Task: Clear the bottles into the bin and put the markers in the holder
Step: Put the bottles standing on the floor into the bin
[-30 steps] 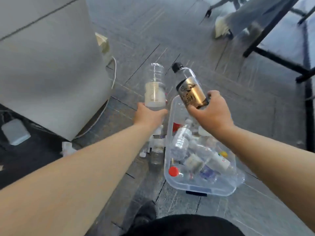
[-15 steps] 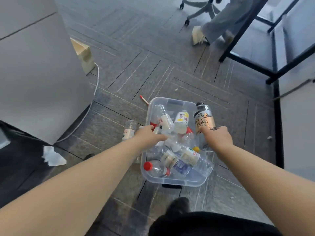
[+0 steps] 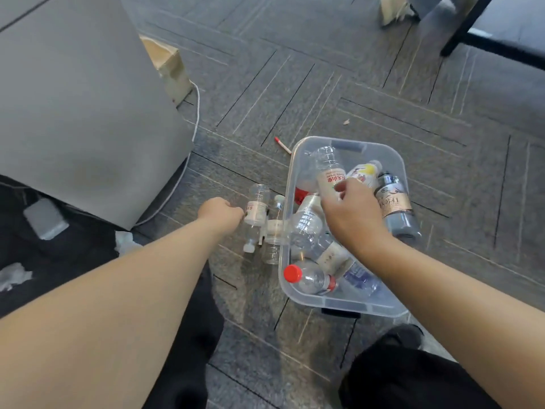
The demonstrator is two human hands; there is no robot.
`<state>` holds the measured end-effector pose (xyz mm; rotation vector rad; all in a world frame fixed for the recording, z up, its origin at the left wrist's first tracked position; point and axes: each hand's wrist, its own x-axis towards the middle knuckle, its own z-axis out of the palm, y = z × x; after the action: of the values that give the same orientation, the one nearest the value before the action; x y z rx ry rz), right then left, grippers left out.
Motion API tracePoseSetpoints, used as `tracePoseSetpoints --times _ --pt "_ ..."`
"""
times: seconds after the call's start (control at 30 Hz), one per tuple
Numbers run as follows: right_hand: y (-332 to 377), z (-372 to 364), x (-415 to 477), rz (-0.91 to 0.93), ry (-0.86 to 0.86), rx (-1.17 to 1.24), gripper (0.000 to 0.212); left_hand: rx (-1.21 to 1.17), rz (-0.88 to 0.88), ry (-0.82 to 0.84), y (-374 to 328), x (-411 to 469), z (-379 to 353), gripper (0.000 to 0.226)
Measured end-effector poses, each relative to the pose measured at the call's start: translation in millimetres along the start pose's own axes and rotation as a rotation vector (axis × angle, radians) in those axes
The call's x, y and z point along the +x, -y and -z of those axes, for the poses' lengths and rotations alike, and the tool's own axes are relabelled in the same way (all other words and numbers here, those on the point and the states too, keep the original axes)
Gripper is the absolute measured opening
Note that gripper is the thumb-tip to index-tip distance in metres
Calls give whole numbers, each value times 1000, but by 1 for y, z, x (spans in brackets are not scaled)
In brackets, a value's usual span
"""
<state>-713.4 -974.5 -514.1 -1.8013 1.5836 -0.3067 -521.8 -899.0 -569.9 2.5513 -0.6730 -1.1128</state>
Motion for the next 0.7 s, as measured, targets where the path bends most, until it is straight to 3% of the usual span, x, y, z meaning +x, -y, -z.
tracePoseSetpoints --times 0.1,0.2,0.33,0.4,0.57,0.7 --pt "30 -68 -9 36 258 22 27 114 -17 50 16 24 -6 47" --pt "29 -145 7 -149 389 27 26 143 -43 85 22 59 -22 43" --pt "5 -207 46 -477 356 -30 58 113 -26 88 34 118 -50 44" --pt "-5 -220 64 -575 302 -34 65 78 0 72 38 145 -65 48" --pt "-20 -243 85 -554 147 -127 65 6 21 149 37 185 -112 79" --pt "-29 -251 91 -549 144 -176 71 36 52 198 55 193 -135 76"
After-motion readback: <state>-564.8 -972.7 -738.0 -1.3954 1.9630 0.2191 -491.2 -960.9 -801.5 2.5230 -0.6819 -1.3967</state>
